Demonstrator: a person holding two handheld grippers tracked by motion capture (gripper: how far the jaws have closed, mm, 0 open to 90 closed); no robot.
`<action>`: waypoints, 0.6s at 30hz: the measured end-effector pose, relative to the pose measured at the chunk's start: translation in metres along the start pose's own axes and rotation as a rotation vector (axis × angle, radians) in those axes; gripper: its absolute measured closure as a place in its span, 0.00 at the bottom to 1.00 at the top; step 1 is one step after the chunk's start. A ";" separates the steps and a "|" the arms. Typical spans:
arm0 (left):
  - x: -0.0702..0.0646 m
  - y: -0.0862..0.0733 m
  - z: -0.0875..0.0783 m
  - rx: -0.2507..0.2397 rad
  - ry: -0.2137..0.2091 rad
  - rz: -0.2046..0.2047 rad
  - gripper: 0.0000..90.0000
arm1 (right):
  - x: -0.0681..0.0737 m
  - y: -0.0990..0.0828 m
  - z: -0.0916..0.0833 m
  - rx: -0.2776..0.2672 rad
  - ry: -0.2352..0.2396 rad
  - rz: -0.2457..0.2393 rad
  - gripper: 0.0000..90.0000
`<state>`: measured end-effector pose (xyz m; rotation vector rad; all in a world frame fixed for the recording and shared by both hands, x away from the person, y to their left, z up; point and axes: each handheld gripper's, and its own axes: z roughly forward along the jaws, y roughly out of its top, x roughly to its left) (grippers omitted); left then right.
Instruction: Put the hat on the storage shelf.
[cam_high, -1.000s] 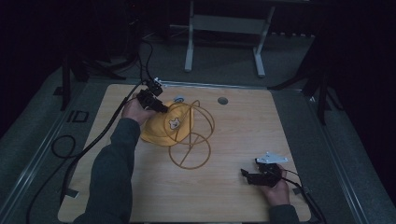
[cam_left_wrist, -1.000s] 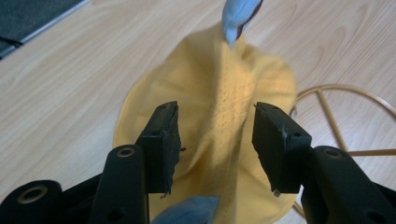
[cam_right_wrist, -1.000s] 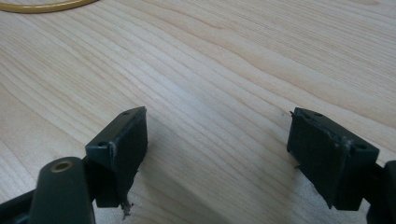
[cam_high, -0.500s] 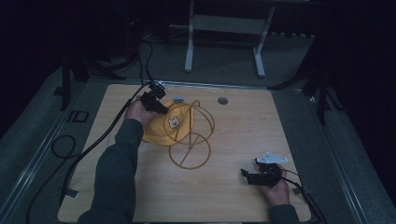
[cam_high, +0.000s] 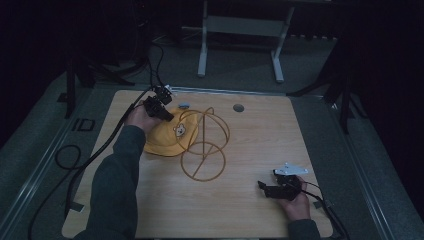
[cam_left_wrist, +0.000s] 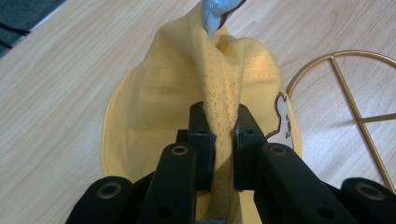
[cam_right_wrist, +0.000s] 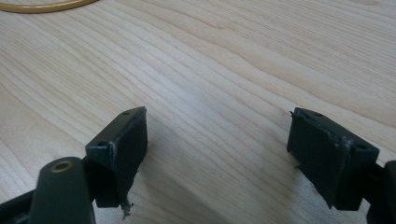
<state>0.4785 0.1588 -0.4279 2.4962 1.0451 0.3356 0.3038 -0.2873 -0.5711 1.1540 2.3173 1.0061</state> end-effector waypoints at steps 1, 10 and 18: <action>0.001 0.000 -0.002 -0.002 0.005 0.000 0.90 | 0.000 0.000 0.000 0.000 0.000 0.000 0.23; 0.005 -0.005 -0.020 -0.008 0.020 0.001 0.91 | 0.000 0.000 0.000 0.000 0.000 0.000 0.22; 0.007 -0.009 -0.035 -0.020 0.027 0.008 0.91 | 0.000 0.000 0.000 0.000 0.000 0.000 0.22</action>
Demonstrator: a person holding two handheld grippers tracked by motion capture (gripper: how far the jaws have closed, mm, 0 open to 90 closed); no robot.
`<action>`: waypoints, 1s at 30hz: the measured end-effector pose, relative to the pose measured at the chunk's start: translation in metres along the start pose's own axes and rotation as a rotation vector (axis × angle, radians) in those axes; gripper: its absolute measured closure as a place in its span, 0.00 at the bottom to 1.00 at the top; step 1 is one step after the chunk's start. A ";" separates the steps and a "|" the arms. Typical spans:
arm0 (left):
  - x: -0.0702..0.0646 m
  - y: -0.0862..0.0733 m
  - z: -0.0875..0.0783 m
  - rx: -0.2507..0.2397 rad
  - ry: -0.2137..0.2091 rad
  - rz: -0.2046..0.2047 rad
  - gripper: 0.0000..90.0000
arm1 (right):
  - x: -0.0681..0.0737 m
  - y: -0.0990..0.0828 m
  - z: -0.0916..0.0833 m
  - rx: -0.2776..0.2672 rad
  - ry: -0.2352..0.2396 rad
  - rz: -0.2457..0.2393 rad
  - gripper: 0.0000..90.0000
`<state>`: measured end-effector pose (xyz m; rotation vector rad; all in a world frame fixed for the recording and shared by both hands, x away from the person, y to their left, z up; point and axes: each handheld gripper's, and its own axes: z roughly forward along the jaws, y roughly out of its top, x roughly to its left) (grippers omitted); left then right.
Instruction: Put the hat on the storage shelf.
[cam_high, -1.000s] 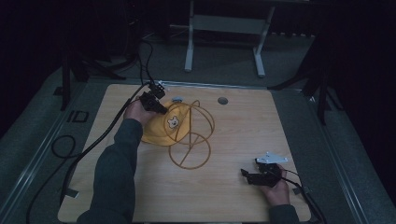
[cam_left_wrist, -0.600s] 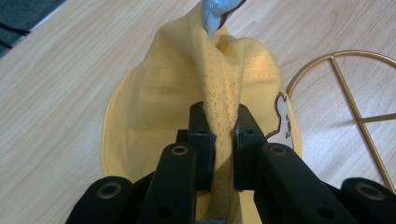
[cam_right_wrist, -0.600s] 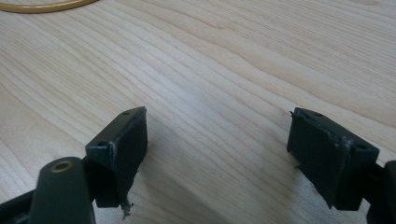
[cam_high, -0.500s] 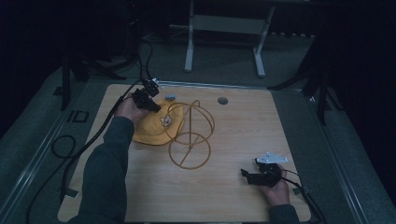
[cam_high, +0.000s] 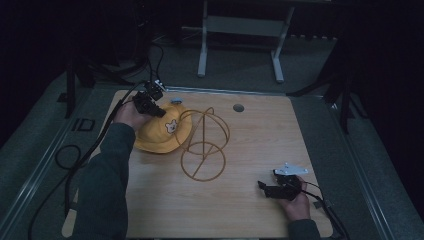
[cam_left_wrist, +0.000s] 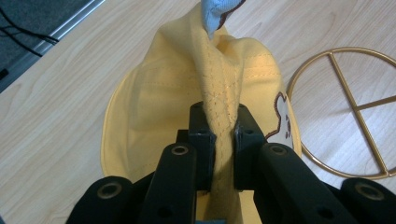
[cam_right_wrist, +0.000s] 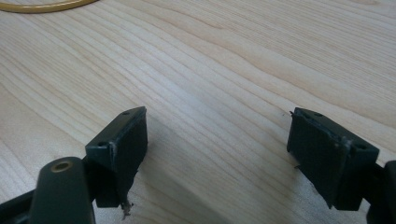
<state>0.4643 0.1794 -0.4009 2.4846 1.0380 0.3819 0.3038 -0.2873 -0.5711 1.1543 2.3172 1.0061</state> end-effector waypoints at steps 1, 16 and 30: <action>0.000 -0.001 -0.002 -0.001 -0.001 -0.003 0.91 | 0.000 0.000 0.000 0.000 0.000 0.000 0.22; 0.002 -0.008 -0.028 -0.041 0.010 0.006 0.91 | 0.000 0.000 0.000 0.000 0.000 0.000 0.23; -0.004 -0.007 -0.048 -0.064 0.020 0.038 0.91 | 0.000 0.000 0.000 0.000 0.000 0.002 0.22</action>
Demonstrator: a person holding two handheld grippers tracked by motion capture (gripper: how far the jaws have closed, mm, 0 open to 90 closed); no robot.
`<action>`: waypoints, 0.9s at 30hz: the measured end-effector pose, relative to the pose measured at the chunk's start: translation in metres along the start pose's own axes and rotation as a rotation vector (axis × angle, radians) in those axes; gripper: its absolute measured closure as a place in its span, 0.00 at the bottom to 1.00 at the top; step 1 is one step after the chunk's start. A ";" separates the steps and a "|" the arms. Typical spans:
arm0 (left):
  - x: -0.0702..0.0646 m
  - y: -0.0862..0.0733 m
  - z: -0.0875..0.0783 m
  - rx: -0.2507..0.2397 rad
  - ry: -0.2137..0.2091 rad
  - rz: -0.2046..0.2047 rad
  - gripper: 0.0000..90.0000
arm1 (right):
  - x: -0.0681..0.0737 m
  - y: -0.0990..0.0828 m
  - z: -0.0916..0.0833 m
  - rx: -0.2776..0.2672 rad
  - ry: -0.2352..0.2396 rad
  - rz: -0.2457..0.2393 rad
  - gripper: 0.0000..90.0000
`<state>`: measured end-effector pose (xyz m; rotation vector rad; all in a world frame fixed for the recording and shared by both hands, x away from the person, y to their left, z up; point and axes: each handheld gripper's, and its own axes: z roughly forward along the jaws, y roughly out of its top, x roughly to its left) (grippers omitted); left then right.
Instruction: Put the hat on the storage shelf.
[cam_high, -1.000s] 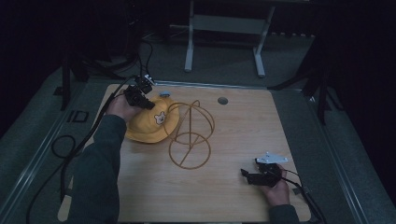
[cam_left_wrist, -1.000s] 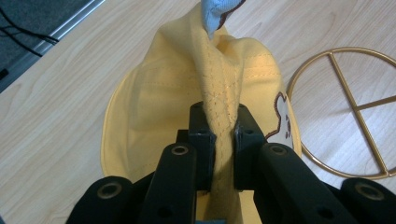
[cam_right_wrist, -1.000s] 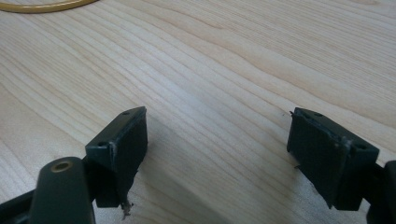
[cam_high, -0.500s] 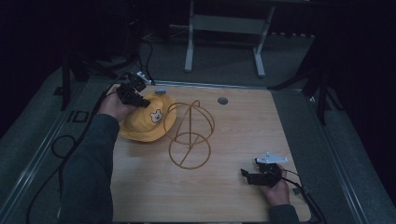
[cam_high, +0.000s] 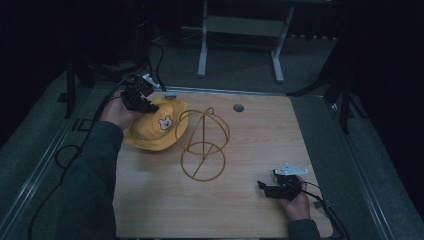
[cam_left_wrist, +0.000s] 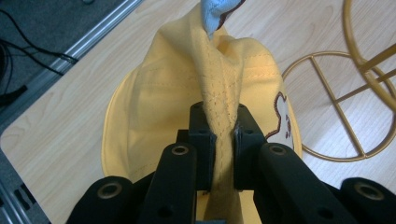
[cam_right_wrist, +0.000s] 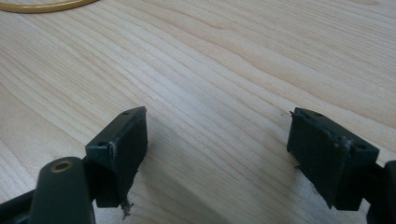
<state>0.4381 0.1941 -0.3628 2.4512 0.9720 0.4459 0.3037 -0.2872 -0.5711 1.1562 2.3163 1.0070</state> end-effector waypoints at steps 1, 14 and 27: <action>0.000 0.000 -0.002 -0.008 0.001 -0.004 0.91 | 0.000 0.000 0.000 0.000 0.000 0.000 0.22; 0.002 -0.006 -0.020 -0.043 0.002 -0.011 0.91 | 0.000 0.000 0.000 -0.001 -0.001 -0.002 0.23; 0.002 -0.011 -0.032 -0.062 -0.005 -0.005 0.91 | 0.000 0.000 0.000 -0.001 -0.001 -0.002 0.23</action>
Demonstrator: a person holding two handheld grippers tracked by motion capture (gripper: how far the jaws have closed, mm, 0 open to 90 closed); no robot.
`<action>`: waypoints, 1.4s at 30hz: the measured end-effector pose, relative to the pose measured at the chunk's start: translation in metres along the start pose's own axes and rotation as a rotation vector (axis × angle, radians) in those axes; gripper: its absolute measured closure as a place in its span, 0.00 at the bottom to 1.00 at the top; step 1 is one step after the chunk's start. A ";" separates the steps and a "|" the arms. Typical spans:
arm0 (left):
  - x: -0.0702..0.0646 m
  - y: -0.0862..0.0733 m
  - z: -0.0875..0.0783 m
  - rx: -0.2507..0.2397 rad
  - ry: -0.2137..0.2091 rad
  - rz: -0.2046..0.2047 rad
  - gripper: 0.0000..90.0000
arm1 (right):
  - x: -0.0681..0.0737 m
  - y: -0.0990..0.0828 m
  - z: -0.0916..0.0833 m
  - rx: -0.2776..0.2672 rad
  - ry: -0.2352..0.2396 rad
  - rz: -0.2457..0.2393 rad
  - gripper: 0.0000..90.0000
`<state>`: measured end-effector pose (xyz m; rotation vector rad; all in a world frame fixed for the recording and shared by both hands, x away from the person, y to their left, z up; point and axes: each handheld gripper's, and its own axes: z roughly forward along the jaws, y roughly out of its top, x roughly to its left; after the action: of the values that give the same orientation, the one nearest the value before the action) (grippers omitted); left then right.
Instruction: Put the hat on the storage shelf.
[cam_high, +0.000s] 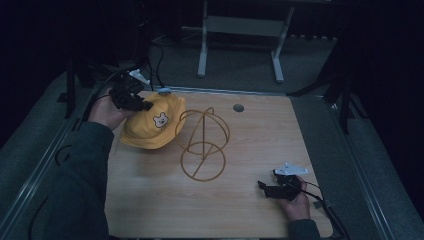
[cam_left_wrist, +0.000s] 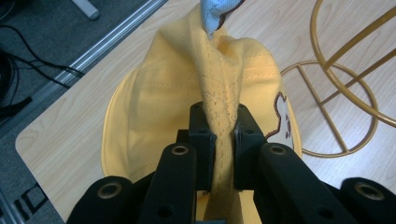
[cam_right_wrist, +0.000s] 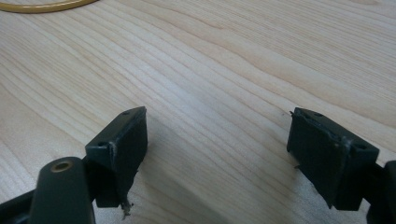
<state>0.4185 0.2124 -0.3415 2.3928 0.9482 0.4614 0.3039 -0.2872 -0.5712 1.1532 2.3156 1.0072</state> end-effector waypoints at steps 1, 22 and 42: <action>0.000 -0.001 -0.001 -0.004 -0.006 -0.006 0.91 | 0.000 0.000 0.000 0.000 0.000 0.000 0.22; 0.006 -0.011 -0.012 -0.064 -0.037 -0.042 0.91 | 0.000 0.000 0.000 0.000 0.000 0.000 0.23; 0.011 -0.022 -0.028 -0.126 -0.074 -0.050 0.91 | 0.000 0.000 0.000 0.000 0.000 0.000 0.23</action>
<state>0.4007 0.2430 -0.3302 2.2521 0.9159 0.3987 0.3039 -0.2872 -0.5712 1.1528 2.3153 1.0073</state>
